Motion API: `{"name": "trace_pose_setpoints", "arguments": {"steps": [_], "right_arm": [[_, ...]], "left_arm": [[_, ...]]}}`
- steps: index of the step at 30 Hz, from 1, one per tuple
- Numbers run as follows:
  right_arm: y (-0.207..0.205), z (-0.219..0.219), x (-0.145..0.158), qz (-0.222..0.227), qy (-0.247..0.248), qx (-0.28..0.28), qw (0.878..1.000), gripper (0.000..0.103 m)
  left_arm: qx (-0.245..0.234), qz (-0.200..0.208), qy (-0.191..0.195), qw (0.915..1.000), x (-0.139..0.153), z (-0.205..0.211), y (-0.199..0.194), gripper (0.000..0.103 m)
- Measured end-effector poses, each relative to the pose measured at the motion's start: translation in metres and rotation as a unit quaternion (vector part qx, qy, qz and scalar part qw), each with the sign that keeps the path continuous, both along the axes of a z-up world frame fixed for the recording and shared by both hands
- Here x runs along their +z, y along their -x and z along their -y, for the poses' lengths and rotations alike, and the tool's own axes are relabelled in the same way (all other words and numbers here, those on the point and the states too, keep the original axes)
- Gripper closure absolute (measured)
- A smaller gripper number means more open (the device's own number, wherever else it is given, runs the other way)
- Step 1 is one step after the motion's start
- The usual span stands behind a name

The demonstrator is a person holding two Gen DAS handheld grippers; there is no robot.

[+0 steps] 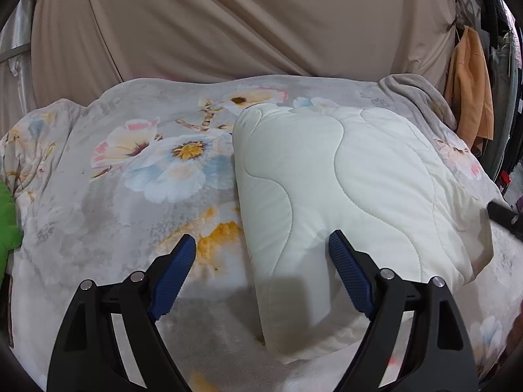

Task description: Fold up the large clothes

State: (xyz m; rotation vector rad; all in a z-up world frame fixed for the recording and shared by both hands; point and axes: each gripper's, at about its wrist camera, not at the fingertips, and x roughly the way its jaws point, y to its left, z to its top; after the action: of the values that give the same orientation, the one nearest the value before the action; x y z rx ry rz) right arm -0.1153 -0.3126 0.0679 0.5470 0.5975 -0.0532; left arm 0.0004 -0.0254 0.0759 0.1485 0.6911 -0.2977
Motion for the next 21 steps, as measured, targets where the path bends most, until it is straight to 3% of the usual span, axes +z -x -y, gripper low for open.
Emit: {"name": "trace_pose_setpoints", "arguments": {"steps": [4, 8, 15, 21], "right_arm": [[-0.001, -0.013, 0.035, 0.033, 0.057, 0.013, 0.998, 0.078], [-0.023, -0.027, 0.046, 0.023, 0.110, 0.011, 0.994, 0.085], [-0.055, -0.035, 0.039, 0.000, 0.124, 0.015, 0.992, 0.089], [-0.086, -0.027, 0.003, -0.063, 0.121, 0.025, 0.990, 0.089]], "left_arm": [[0.002, 0.007, 0.005, 1.0000, 0.009, 0.002, 0.001, 0.022], [-0.002, 0.019, 0.005, 0.9998, 0.018, 0.010, 0.001, 0.021], [-0.009, 0.034, 0.010, 0.9993, 0.029, 0.030, -0.008, 0.016], [-0.012, -0.006, 0.007, 0.9999, 0.004, 0.044, -0.032, 0.015]]}}
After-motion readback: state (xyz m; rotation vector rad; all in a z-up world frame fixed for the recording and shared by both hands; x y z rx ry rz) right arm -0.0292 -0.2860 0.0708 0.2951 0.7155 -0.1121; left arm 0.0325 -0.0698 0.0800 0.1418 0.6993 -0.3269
